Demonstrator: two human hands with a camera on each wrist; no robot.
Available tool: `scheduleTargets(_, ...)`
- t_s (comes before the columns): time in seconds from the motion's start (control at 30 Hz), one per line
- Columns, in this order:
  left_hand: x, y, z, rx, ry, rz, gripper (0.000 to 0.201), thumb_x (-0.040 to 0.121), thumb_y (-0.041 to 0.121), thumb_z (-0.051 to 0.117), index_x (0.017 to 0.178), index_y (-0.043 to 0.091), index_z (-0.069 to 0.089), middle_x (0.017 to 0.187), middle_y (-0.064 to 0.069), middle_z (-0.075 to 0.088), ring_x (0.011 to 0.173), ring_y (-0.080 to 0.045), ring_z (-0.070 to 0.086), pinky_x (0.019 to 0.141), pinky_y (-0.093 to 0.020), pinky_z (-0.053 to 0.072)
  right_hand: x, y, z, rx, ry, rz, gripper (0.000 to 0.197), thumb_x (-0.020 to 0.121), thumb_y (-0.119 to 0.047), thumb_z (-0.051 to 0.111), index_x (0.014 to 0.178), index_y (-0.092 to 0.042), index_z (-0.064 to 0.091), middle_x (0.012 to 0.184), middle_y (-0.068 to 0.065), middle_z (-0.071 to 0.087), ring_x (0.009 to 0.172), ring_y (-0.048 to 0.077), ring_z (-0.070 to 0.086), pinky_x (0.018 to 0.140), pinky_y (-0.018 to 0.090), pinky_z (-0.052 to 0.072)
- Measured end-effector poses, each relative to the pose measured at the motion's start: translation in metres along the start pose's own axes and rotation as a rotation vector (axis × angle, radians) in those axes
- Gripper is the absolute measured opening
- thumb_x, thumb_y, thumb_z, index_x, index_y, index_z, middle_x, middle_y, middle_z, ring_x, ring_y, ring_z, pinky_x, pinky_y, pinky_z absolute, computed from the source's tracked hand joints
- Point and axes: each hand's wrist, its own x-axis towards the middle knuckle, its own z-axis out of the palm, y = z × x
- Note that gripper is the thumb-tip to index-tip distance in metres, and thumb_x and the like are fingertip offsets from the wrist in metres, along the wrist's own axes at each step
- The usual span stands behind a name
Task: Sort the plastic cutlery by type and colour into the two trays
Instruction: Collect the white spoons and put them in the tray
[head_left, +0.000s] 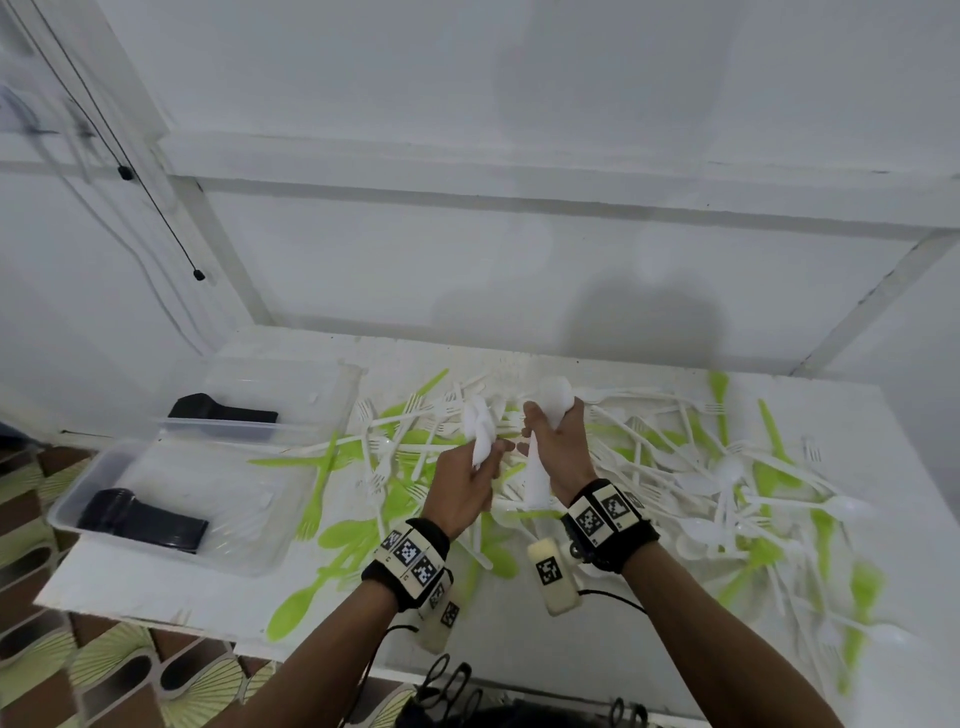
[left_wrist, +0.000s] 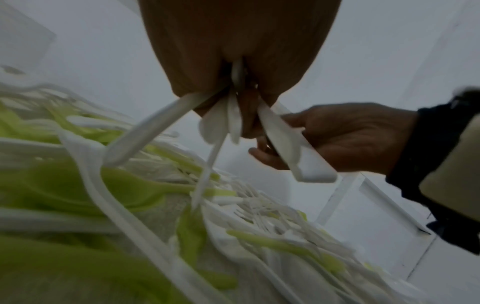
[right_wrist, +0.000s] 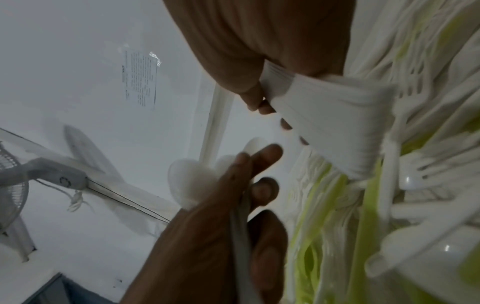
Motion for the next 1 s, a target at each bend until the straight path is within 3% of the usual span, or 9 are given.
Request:
scheduleTargets(0.07, 0.002, -0.004, -0.009, -0.016, -0.030, 0.002, 0.032, 0.107, 0.032, 0.049, 0.099, 0.013, 0.074, 0.064, 0.002, 0.053, 0.041, -0.015, 0.050, 0.049, -0.023, 0.041, 0.002, -0.005, -0.002, 0.099, -0.011, 0.023, 0.035, 0.099, -0.015, 0.064, 0.125, -0.010, 0.041, 0.093, 0.008, 0.059, 0.064, 0.019, 0.059, 0.062, 0.037, 0.059)
scheduleTargets(0.17, 0.002, -0.003, -0.017, -0.069, -0.105, -0.008, 0.037, 0.108, 0.035, 0.047, 0.094, 0.013, 0.072, 0.066, 0.002, 0.051, 0.042, -0.020, 0.048, 0.053, -0.031, 0.043, 0.000, -0.008, -0.003, 0.109, -0.109, 0.118, 0.027, 0.097, -0.020, 0.069, 0.111, -0.003, 0.054, 0.082, 0.007, 0.055, 0.052, 0.017, 0.049, 0.044, 0.027, 0.040)
scheduleTargets(0.37, -0.005, 0.015, -0.016, -0.258, -0.225, -0.047, 0.036, 0.108, 0.034, 0.048, 0.096, 0.006, 0.066, 0.061, 0.003, 0.055, 0.040, -0.018, 0.040, 0.052, -0.028, 0.035, -0.010, -0.012, -0.002, 0.024, -0.189, 0.040, 0.025, 0.090, -0.017, 0.075, 0.109, -0.004, 0.063, 0.078, 0.004, 0.066, 0.049, 0.018, 0.048, 0.043, 0.026, 0.037)
scheduleTargets(0.5, -0.005, 0.012, -0.015, -0.251, -0.112, -0.040, 0.033, 0.103, 0.024, 0.060, 0.136, 0.025, 0.060, 0.094, -0.010, 0.073, 0.044, -0.022, 0.049, 0.044, -0.025, 0.031, 0.002, -0.013, -0.003, -0.034, 0.021, -0.017, 0.024, 0.087, -0.012, 0.067, 0.109, -0.009, 0.060, 0.076, 0.008, 0.063, 0.047, 0.020, 0.049, 0.044, 0.027, 0.040)
scheduleTargets(0.6, -0.002, 0.005, -0.016, -0.139, -0.059, -0.039, 0.021, 0.103, 0.023, 0.060, 0.110, 0.006, 0.071, 0.073, -0.004, 0.072, 0.039, -0.021, 0.050, 0.047, -0.026, 0.039, 0.005, -0.013, -0.009, 0.009, 0.029, -0.019, 0.026, 0.088, -0.015, 0.070, 0.111, -0.010, 0.059, 0.083, 0.009, 0.066, 0.050, 0.020, 0.051, 0.046, 0.028, 0.041)
scheduleTargets(0.67, -0.001, 0.003, -0.014, -0.092, -0.045, -0.057, 0.036, 0.105, 0.029, 0.057, 0.088, -0.001, 0.068, 0.059, -0.002, 0.062, 0.038, -0.021, 0.050, 0.050, -0.027, 0.041, 0.002, -0.012, -0.008, 0.062, -0.029, -0.004, 0.034, 0.089, -0.022, 0.077, 0.114, -0.010, 0.058, 0.090, 0.007, 0.067, 0.054, 0.019, 0.053, 0.046, 0.028, 0.042)
scheduleTargets(0.8, -0.001, 0.007, -0.005, -0.157, -0.008, -0.073, 0.031, 0.106, 0.027, 0.053, 0.079, 0.016, 0.064, 0.058, 0.005, 0.056, 0.040, -0.020, 0.048, 0.049, -0.028, 0.039, 0.000, -0.011, 0.001, 0.231, -0.087, 0.085, 0.036, 0.093, -0.027, 0.075, 0.116, -0.006, 0.056, 0.088, 0.009, 0.061, 0.058, 0.018, 0.058, 0.046, 0.028, 0.044)
scheduleTargets(0.9, -0.001, 0.007, 0.000, -0.152, -0.021, -0.065, 0.036, 0.106, 0.027, 0.054, 0.077, 0.006, 0.061, 0.059, 0.004, 0.059, 0.039, -0.018, 0.050, 0.050, -0.027, 0.041, 0.004, -0.008, 0.004, 0.150, -0.088, 0.044, 0.039, 0.094, -0.024, 0.073, 0.118, 0.001, 0.055, 0.087, 0.012, 0.065, 0.063, 0.021, 0.064, 0.051, 0.030, 0.050)
scheduleTargets(1.0, -0.002, 0.004, 0.002, -0.128, -0.069, -0.061, 0.032, 0.107, 0.027, 0.052, 0.097, 0.003, 0.069, 0.076, -0.002, 0.069, 0.041, -0.020, 0.055, 0.049, -0.024, 0.043, 0.007, -0.004, 0.003, 0.061, -0.016, 0.007, 0.038, 0.096, -0.026, 0.071, 0.118, 0.000, 0.054, 0.082, 0.008, 0.068, 0.070, 0.022, 0.066, 0.069, 0.040, 0.055)
